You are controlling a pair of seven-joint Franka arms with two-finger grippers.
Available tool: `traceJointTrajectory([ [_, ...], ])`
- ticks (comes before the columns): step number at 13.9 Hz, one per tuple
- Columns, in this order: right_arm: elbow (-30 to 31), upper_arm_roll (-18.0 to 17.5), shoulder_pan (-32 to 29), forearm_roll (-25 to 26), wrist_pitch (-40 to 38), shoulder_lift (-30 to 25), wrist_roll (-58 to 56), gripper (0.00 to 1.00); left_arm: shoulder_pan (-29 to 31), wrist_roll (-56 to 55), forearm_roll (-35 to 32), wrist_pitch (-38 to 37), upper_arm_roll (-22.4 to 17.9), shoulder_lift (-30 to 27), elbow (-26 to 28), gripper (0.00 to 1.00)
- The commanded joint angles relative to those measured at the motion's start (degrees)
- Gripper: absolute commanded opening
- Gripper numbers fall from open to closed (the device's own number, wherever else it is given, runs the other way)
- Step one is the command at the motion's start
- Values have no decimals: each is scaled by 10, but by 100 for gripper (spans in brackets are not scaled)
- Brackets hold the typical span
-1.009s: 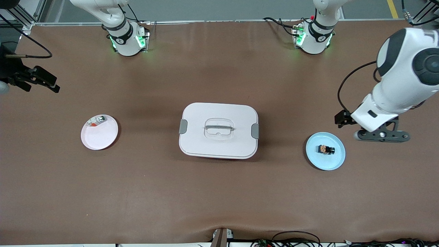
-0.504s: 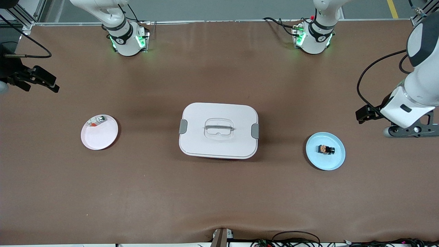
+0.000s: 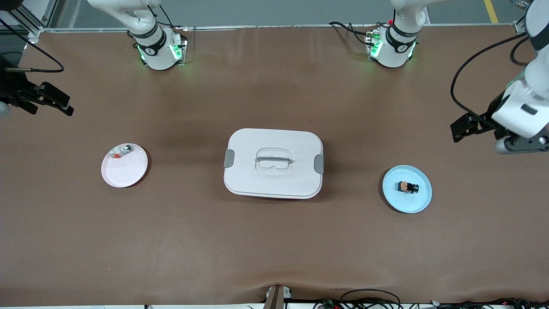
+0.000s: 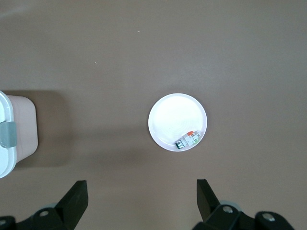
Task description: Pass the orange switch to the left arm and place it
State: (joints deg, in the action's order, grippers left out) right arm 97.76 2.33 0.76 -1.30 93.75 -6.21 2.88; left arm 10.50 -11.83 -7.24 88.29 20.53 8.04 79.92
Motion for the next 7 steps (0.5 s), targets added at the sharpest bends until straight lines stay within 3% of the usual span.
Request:
traceJointTrajectory([
  [1,-13,0,-1,9,-9,4,-4,100,-69,28,31,-15,-91,-49,30,100],
  [4,-14,0,1,21,-9,4,-5,100,-111,66,54,-14,-160,-79,66,100],
  [7,-22,-1,4,46,-9,6,-4,100,-139,67,57,-12,-192,-105,94,100],
])
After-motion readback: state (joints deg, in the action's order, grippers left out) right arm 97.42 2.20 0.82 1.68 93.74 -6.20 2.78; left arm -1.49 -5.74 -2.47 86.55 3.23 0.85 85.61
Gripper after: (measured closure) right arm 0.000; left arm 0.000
